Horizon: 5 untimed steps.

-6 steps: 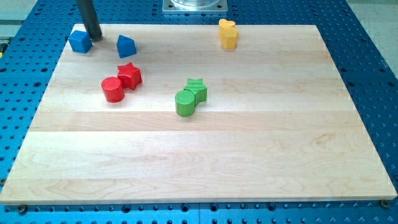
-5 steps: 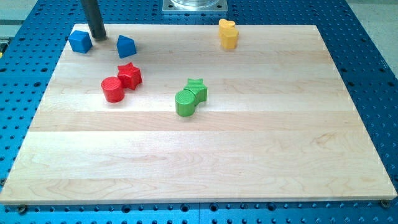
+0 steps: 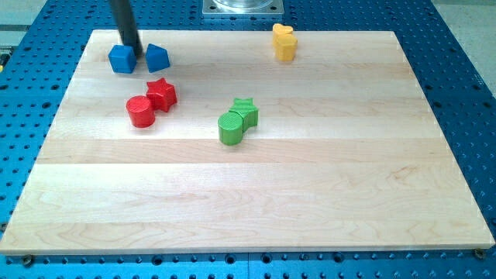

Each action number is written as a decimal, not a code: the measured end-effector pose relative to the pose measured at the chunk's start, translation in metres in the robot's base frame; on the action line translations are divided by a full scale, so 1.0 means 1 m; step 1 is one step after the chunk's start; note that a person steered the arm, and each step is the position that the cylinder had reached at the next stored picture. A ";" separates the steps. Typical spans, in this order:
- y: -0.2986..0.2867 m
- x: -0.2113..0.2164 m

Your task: Push the blue cube into the blue triangle

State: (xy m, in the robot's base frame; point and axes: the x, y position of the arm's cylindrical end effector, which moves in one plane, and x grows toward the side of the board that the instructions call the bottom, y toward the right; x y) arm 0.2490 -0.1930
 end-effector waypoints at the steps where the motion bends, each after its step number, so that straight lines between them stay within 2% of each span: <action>1: -0.040 0.001; 2: -0.075 0.009; 3: -0.058 0.036; 4: -0.027 0.039; 5: -0.026 0.042</action>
